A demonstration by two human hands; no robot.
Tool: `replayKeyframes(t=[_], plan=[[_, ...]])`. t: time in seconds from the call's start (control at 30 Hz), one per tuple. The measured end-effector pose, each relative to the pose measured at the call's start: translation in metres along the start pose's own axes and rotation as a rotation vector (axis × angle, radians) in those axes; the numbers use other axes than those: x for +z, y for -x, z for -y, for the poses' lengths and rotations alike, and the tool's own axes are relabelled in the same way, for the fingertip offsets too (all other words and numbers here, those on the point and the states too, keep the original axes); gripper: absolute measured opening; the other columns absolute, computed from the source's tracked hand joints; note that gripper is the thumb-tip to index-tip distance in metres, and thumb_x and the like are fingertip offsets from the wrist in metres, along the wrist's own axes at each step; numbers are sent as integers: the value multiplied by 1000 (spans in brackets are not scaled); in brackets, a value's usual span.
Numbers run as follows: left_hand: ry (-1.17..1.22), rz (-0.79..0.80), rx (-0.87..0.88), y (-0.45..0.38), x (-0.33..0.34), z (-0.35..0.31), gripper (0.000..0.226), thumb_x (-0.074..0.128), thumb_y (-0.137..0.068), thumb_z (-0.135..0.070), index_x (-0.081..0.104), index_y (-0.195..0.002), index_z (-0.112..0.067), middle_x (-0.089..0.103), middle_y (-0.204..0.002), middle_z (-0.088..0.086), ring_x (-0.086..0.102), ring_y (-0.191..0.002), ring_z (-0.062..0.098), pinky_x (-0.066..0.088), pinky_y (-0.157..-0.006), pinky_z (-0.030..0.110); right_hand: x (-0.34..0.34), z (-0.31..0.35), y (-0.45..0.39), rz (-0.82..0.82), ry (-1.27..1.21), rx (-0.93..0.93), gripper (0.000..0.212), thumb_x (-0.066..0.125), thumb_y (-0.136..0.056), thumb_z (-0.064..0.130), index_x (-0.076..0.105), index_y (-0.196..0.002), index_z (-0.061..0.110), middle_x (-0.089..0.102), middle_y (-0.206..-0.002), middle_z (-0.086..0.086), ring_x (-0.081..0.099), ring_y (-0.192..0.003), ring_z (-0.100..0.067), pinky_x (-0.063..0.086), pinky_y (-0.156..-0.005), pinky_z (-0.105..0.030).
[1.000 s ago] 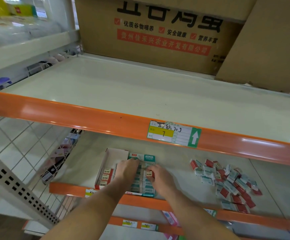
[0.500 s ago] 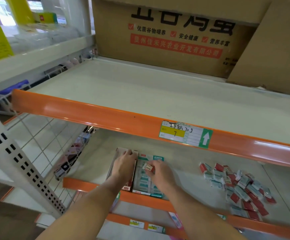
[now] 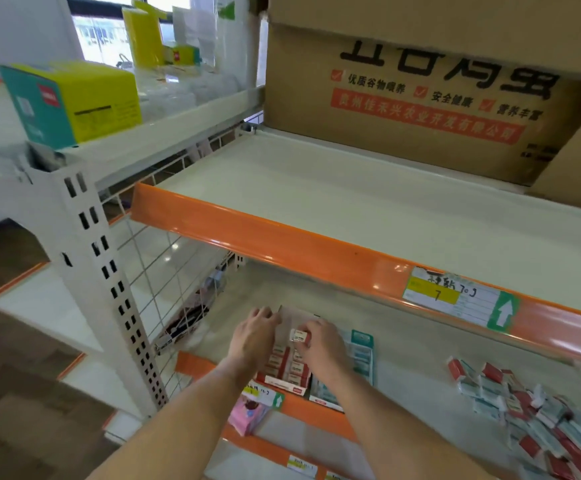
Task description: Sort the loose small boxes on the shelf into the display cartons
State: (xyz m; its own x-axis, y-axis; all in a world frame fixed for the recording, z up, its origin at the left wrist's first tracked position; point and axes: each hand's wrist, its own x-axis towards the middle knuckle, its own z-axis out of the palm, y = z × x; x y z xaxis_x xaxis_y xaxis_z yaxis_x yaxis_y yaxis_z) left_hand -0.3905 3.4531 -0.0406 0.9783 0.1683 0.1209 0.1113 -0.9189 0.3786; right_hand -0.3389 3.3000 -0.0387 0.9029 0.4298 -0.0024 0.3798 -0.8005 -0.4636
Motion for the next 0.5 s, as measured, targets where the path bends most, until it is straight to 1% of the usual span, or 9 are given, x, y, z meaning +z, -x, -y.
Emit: replayKeyframes(t=[0.1,0.17,0.27,0.33,0.4,0.5], plan=[[4,-4,17,1,3,8,41,54,-93,-16,51,-134,-22,55,-124,-2,50,-117,18,50,-92,35,8,9,-7,14,-31,-2,27,73,-87,25,67,-114,29,60,-124,11,57,-111,-9,49,-96,-30],[11,-1,22,0,5,13,41,51,-95,-18,51,-135,-22,57,-123,-2,51,-116,18,49,-92,34,14,13,-10,17,-35,-5,24,74,-86,30,68,-109,32,61,-122,14,58,-107,-6,51,-94,-29],[39,0,39,-3,7,18,33,47,-96,-22,56,-128,-23,62,-118,-4,53,-110,16,49,-88,32,25,18,-17,9,-37,17,25,74,-85,30,68,-109,33,62,-119,14,61,-100,-5,53,-88,-27],[47,-1,56,-5,7,21,27,48,-96,-23,59,-121,-24,65,-112,-5,55,-104,15,50,-84,31,27,21,-19,28,-48,42,27,70,-87,23,67,-112,34,62,-116,13,63,-94,-7,54,-82,-25],[56,-2,66,-7,7,24,24,50,-94,-25,62,-115,-24,67,-107,-4,56,-98,16,50,-81,32,30,22,-21,64,-34,50,29,66,-89,17,67,-114,32,67,-111,10,65,-91,-10,53,-77,-23],[59,7,73,-8,5,27,22,51,-93,-25,62,-112,-24,67,-106,-4,57,-97,17,51,-80,34,33,24,-21,83,-15,25,38,62,-89,12,64,-119,34,68,-111,8,65,-95,-13,54,-82,-28]])
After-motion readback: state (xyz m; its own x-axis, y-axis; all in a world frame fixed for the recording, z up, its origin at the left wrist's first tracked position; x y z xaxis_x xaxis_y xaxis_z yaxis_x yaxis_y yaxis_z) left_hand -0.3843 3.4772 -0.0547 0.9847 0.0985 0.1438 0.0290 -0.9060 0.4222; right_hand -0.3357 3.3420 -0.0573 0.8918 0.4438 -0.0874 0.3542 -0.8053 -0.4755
